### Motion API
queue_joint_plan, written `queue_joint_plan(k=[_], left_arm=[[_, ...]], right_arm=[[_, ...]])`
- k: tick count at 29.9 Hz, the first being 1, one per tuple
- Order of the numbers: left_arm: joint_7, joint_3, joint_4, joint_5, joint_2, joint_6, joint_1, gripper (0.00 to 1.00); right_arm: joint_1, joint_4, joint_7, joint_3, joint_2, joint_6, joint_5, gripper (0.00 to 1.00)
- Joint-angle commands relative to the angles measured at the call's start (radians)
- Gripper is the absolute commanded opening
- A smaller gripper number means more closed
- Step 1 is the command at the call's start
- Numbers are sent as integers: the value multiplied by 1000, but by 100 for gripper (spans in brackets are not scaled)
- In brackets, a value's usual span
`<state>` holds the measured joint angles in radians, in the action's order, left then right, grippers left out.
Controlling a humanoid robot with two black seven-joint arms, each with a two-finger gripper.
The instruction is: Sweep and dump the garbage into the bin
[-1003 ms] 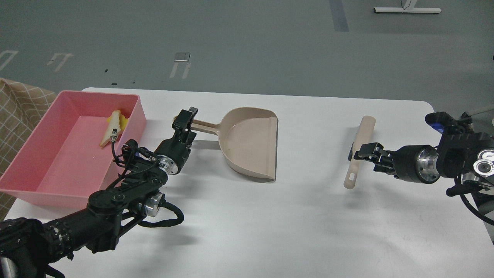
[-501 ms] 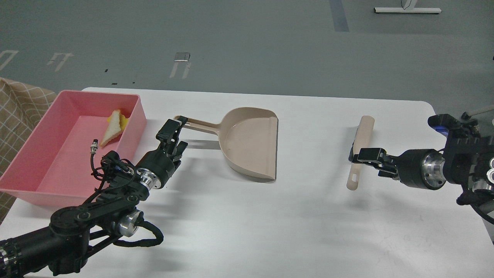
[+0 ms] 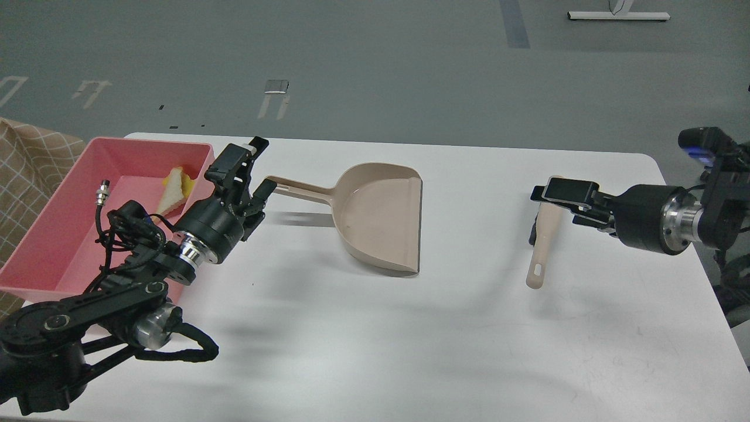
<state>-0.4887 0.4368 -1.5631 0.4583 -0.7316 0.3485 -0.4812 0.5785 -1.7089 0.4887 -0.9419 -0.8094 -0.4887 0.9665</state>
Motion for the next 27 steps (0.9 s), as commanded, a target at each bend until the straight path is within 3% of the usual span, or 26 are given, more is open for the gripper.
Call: queue_joint_plan(k=[1,4,13,19,27], left_arm=[[0,40,1,-1,-6,-23,-62,98],[0,46,14,-6,-6,-61,-123,98],[0,45,115,-7,4,-83,-351,98],[0,48,210,-3,58,-86,-439,98],[0,49,368,-7,167,-117,-520,98]], right_arm=[[1,2,0,-145,114,0,0,100],[1,23,0,-224,195,0,-2,100],[21,271,0,-558,653,0,-31,100],[136,446,0,-610,705,0,-99,100],[313,725,-160,-610,720,0,-415,100]])
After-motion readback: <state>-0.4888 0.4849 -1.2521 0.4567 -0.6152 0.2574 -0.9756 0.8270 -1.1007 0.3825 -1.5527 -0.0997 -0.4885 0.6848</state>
